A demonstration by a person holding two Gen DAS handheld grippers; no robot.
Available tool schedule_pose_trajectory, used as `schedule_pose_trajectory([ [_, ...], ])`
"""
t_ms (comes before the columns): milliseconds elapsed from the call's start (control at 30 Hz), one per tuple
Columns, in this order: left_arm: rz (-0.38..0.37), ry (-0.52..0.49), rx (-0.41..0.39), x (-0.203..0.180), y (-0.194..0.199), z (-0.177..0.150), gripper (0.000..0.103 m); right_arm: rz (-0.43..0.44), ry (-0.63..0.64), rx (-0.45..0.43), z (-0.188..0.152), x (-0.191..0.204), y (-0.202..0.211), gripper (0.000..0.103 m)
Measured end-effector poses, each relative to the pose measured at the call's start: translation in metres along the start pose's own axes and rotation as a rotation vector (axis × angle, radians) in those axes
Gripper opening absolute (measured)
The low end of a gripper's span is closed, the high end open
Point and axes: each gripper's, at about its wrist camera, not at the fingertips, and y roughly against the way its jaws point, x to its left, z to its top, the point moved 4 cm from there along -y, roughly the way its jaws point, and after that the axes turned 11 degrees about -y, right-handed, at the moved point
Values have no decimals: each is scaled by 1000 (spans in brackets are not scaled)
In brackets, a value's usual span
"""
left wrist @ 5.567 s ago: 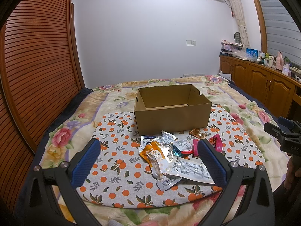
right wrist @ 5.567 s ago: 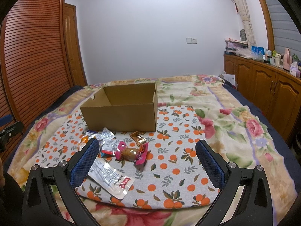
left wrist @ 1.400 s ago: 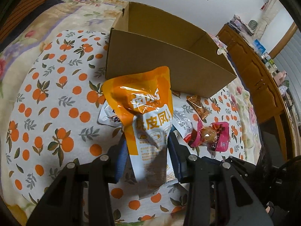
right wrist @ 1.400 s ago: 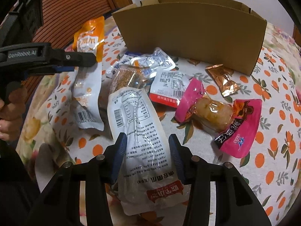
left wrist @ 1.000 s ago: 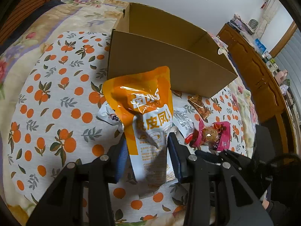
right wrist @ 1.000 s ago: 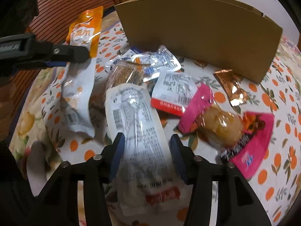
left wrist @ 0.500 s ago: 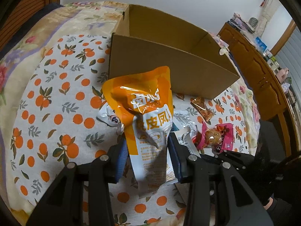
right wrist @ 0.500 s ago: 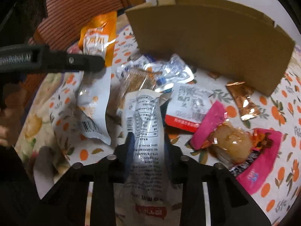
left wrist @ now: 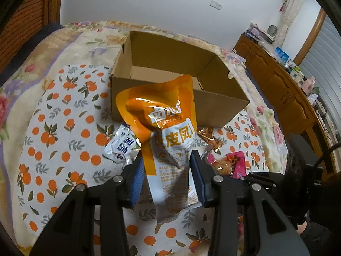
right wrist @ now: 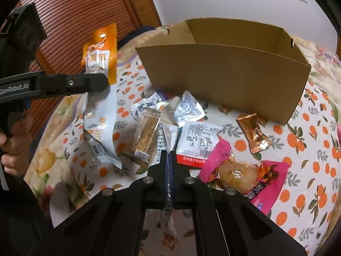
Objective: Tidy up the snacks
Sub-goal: 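Carry both pouches into the box and open both tools to release them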
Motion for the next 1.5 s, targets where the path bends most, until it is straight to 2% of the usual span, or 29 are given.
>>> schedule_pose_trajectory([
  [233,7,-50,-17,-10,4,13,39,22,7,-58,16,8,21,0],
  [500,27,-110,-71,-15,14,46,40,-23,11,-121,42,4,45,0],
  [700,40,-156,-100,-15,11,76,40,-68,49,-167,80,-5,66,0],
  [933,45,-206,-145,-15,4,118,40,-114,91,-240,141,-11,88,0],
  [1200,65,-203,-200,8,-13,164,40,-181,110,-264,202,-21,68,0],
  [1500,67,-152,-186,33,-50,168,40,-246,97,-260,225,-39,23,0],
])
